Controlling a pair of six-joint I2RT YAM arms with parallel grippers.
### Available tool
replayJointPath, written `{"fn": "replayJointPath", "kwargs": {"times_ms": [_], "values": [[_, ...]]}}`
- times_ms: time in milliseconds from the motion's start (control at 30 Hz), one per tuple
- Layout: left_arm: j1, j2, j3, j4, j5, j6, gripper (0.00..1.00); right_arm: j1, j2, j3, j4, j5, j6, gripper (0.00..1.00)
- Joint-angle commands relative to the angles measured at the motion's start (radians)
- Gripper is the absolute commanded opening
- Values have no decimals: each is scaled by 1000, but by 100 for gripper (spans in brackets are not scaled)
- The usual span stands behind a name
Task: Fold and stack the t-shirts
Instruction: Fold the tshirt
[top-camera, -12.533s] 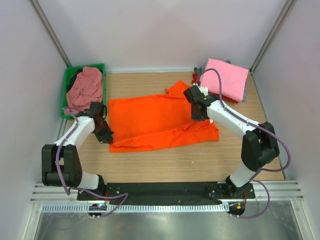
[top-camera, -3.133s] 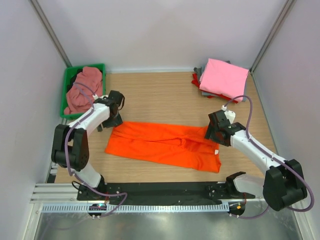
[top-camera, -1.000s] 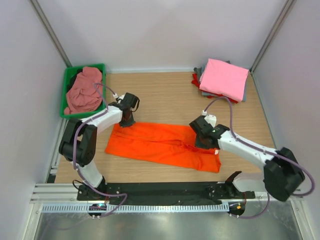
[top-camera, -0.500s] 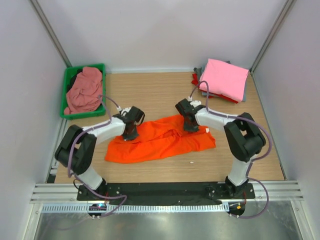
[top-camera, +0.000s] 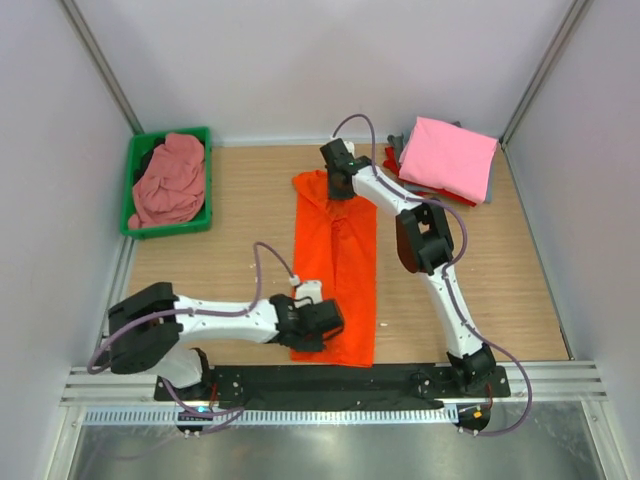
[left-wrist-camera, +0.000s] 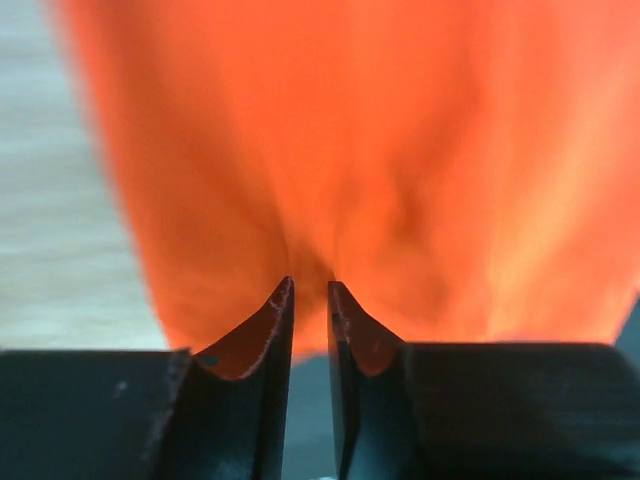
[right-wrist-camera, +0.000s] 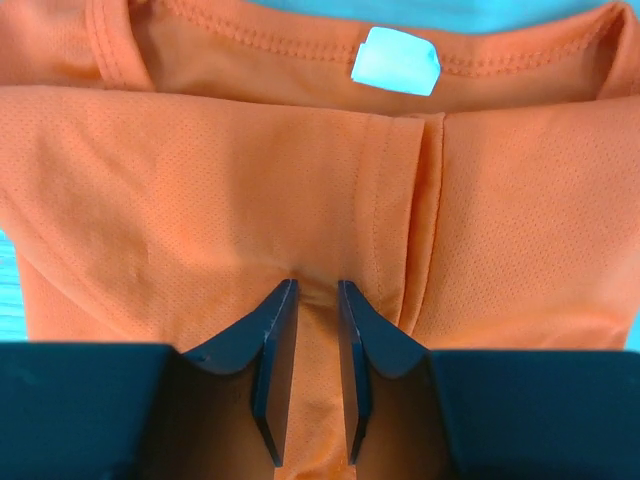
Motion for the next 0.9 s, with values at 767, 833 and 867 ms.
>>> {"fn": "replayJointPath", "kwargs": {"times_ms": [767,833,867], "values": [[-401,-343,253,-548,-482,-226,71,-10,-463,-135,-70,5,-109,73],[-397,-433,185,-516,-496,-247,72,-12,-652,-361,-63,53,-81,74],[-399,-463,158,-501,-503,-252,72,-12,-718,-441,-58,76,-60,74]]}}
